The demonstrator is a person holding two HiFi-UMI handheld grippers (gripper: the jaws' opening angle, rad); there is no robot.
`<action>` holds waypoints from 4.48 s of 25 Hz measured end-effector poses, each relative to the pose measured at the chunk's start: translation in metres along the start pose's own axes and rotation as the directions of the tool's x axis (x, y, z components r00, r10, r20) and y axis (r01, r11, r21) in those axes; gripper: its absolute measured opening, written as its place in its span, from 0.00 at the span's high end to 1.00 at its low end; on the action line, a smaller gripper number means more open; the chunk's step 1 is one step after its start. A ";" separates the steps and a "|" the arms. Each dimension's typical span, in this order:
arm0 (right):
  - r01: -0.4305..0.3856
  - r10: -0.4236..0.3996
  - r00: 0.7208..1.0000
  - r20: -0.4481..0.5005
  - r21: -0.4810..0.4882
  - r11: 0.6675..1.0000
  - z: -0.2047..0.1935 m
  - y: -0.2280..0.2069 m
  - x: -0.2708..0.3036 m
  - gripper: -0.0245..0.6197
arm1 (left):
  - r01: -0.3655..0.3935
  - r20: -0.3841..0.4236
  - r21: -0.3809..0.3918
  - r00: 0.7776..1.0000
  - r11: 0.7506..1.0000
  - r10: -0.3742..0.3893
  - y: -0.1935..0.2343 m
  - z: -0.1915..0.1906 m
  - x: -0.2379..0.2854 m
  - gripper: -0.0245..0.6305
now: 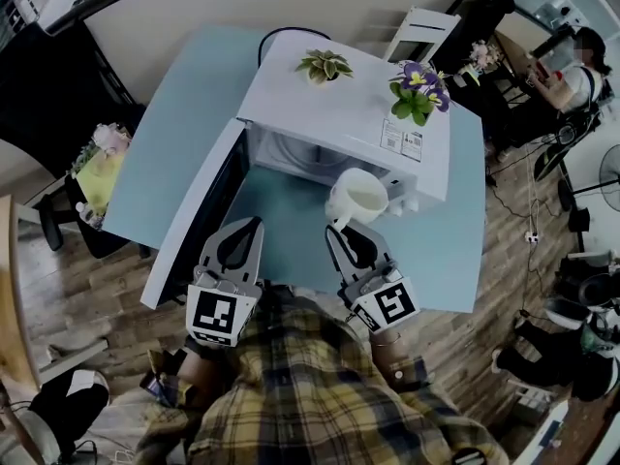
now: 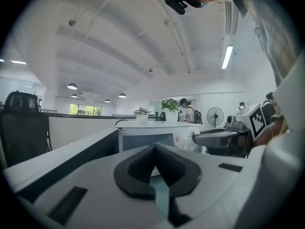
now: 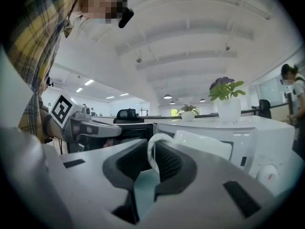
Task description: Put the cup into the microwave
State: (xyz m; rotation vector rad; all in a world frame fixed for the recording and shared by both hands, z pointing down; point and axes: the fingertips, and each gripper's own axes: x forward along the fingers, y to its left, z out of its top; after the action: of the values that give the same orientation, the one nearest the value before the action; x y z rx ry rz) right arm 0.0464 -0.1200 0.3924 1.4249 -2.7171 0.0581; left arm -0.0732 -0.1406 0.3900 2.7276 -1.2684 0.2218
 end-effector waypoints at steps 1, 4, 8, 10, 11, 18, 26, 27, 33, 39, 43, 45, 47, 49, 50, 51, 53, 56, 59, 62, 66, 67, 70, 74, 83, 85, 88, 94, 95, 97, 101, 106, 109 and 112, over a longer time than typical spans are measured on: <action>-0.001 0.001 1.000 -0.003 -0.003 1.000 -0.001 0.001 0.001 0.87 | 0.003 -0.005 -0.002 1.000 1.000 -0.003 0.000 -0.002 0.000 0.98; -0.008 0.008 1.000 -0.009 -0.005 1.000 -0.005 0.002 0.005 0.87 | 0.006 -0.013 -0.007 1.000 1.000 -0.006 0.001 -0.007 0.000 0.98; -0.021 0.021 1.000 -0.012 0.000 1.000 -0.010 0.003 0.010 0.87 | 0.011 -0.026 -0.019 1.000 1.000 -0.012 -0.001 -0.014 0.001 0.98; -0.025 0.025 1.000 -0.012 0.006 1.000 -0.014 0.002 0.012 0.87 | 0.017 -0.037 -0.026 0.999 1.000 -0.018 -0.003 -0.018 0.003 0.98; -0.027 0.027 1.000 -0.013 0.009 1.000 -0.016 0.001 0.013 0.87 | 0.018 -0.042 -0.028 0.999 0.999 -0.019 -0.003 -0.020 0.004 0.98; -0.049 0.049 0.998 -0.033 0.013 0.999 -0.036 -0.010 0.023 0.87 | 0.014 -0.070 -0.053 0.997 0.998 -0.018 -0.009 -0.038 0.010 0.98; -0.076 0.075 0.995 -0.064 -0.012 0.997 -0.059 -0.023 0.047 0.87 | 0.008 -0.092 -0.079 0.996 0.997 -0.015 -0.012 -0.054 0.020 0.98; -0.080 0.079 0.995 -0.066 -0.016 0.997 -0.062 -0.024 0.050 0.87 | 0.009 -0.094 -0.082 0.995 0.997 -0.017 -0.013 -0.053 0.021 0.98; -0.109 0.106 0.992 -0.073 -0.031 0.994 -0.074 -0.028 0.071 0.87 | -0.001 -0.100 -0.081 0.995 0.997 -0.007 -0.011 -0.058 0.028 0.98; -0.114 0.111 0.992 -0.065 -0.042 0.993 -0.083 -0.035 0.086 0.87 | 0.008 -0.112 -0.084 0.994 0.996 -0.018 -0.013 -0.067 0.035 0.98; -0.120 0.115 0.991 -0.071 -0.071 0.990 -0.088 -0.037 0.095 0.87 | 0.017 -0.120 -0.082 0.992 0.996 -0.027 -0.014 -0.071 0.038 0.98; -0.119 0.113 0.991 -0.071 -0.083 0.989 -0.089 -0.039 0.098 0.87 | 0.020 -0.120 -0.085 0.992 0.996 -0.030 -0.014 -0.072 0.039 0.98; -0.112 0.106 0.992 -0.070 -0.092 0.989 -0.090 -0.041 0.100 0.87 | 0.021 -0.120 -0.089 0.992 0.996 -0.031 -0.013 -0.074 0.040 0.98; -0.101 0.095 0.993 -0.063 -0.098 0.990 -0.091 -0.043 0.103 0.87 | 0.021 -0.123 -0.094 0.992 0.995 -0.032 -0.012 -0.077 0.040 0.98; -0.095 0.090 0.994 -0.058 -0.100 0.990 -0.091 -0.044 0.104 0.87 | 0.021 -0.126 -0.095 0.992 0.995 -0.033 -0.012 -0.078 0.040 0.98; -0.088 0.083 0.995 -0.056 -0.105 0.991 -0.092 -0.045 0.106 0.87 | 0.022 -0.129 -0.096 0.991 0.995 -0.034 -0.012 -0.080 0.040 0.98; -0.074 0.068 0.996 -0.057 -0.121 0.990 -0.094 -0.048 0.109 0.87 | 0.025 -0.132 -0.097 0.991 0.995 -0.038 -0.013 -0.082 0.041 0.98; -0.062 0.053 0.996 -0.070 -0.136 0.989 -0.097 -0.049 0.115 0.87 | 0.033 -0.129 -0.100 0.991 0.994 -0.045 -0.015 -0.082 0.043 0.98; -0.059 0.047 0.996 -0.080 -0.155 0.986 -0.100 -0.050 0.121 0.87 | 0.036 -0.124 -0.099 0.991 0.994 -0.048 -0.016 -0.081 0.044 0.98; -0.047 0.036 0.997 -0.067 -0.175 0.983 -0.103 -0.055 0.126 0.87 | 0.031 -0.126 -0.102 0.991 0.994 -0.044 -0.015 -0.081 0.041 0.98; -0.019 0.009 0.998 -0.059 -0.175 0.984 -0.108 -0.064 0.133 0.87 | 0.015 -0.133 -0.109 0.991 0.994 -0.030 -0.012 -0.085 0.036 0.98; -0.013 0.003 0.998 -0.058 -0.177 0.984 -0.109 -0.067 0.135 0.87 | 0.013 -0.135 -0.109 0.990 0.994 -0.028 -0.011 -0.085 0.035 0.98; -0.005 -0.006 0.998 -0.060 -0.187 0.982 -0.112 -0.071 0.141 0.87 | 0.009 -0.135 -0.113 0.991 0.994 -0.024 -0.010 -0.085 0.033 0.98; 0.019 -0.033 0.997 -0.075 -0.180 0.983 -0.121 -0.080 0.149 0.88 | 0.009 -0.133 -0.114 0.991 0.993 -0.024 -0.010 -0.084 0.032 0.98; 0.072 -0.090 0.991 -0.100 -0.168 0.983 -0.133 -0.093 0.155 0.89 | 0.006 -0.132 -0.110 0.991 0.994 -0.020 -0.008 -0.084 0.031 0.98; 0.067 -0.086 0.990 -0.113 -0.166 0.984 -0.136 -0.091 0.156 0.89 | 0.005 -0.132 -0.108 0.991 0.994 -0.019 -0.007 -0.083 0.031 0.98; 0.053 -0.070 0.991 -0.113 -0.145 0.988 -0.137 -0.088 0.158 0.89 | 0.006 -0.131 -0.102 0.991 0.995 -0.020 -0.007 -0.083 0.031 0.98; 0.021 -0.029 0.994 -0.104 -0.079 0.997 -0.136 -0.082 0.162 0.87 | 0.007 -0.126 -0.105 0.992 0.994 -0.020 -0.005 -0.082 0.032 0.98; 0.016 -0.023 0.994 -0.104 -0.071 0.997 -0.136 -0.081 0.162 0.85 | 0.007 -0.125 -0.106 0.992 0.994 -0.020 -0.005 -0.082 0.032 0.98; 0.007 -0.013 0.995 -0.104 -0.054 0.999 -0.136 -0.079 0.162 0.82 | 0.007 -0.124 -0.105 0.992 0.994 -0.020 -0.005 -0.082 0.032 0.98; -0.012 0.011 0.996 -0.093 -0.013 1.000 -0.134 -0.075 0.161 0.74 | 0.006 -0.124 -0.098 0.992 0.995 -0.018 -0.004 -0.082 0.029 0.98; 0.004 0.001 0.994 -0.107 0.040 0.999 -0.140 -0.074 0.153 0.66 | 0.006 -0.123 -0.099 0.992 0.995 -0.019 -0.005 -0.083 0.029 0.98; 0.015 -0.009 0.995 -0.100 0.053 0.998 -0.138 -0.071 0.149 0.64 | 0.006 -0.119 -0.098 0.993 0.995 -0.018 -0.004 -0.081 0.028 0.98; 0.023 -0.018 0.996 -0.090 0.058 0.998 -0.132 -0.070 0.144 0.64 | 0.007 -0.114 -0.096 0.993 0.995 -0.018 -0.005 -0.079 0.027 0.98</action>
State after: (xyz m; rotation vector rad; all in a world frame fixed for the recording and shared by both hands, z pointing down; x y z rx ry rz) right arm 0.0285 -0.2690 0.5355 1.4281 -2.6495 0.1974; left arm -0.0589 -0.1436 0.4722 2.6012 -1.1997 0.3041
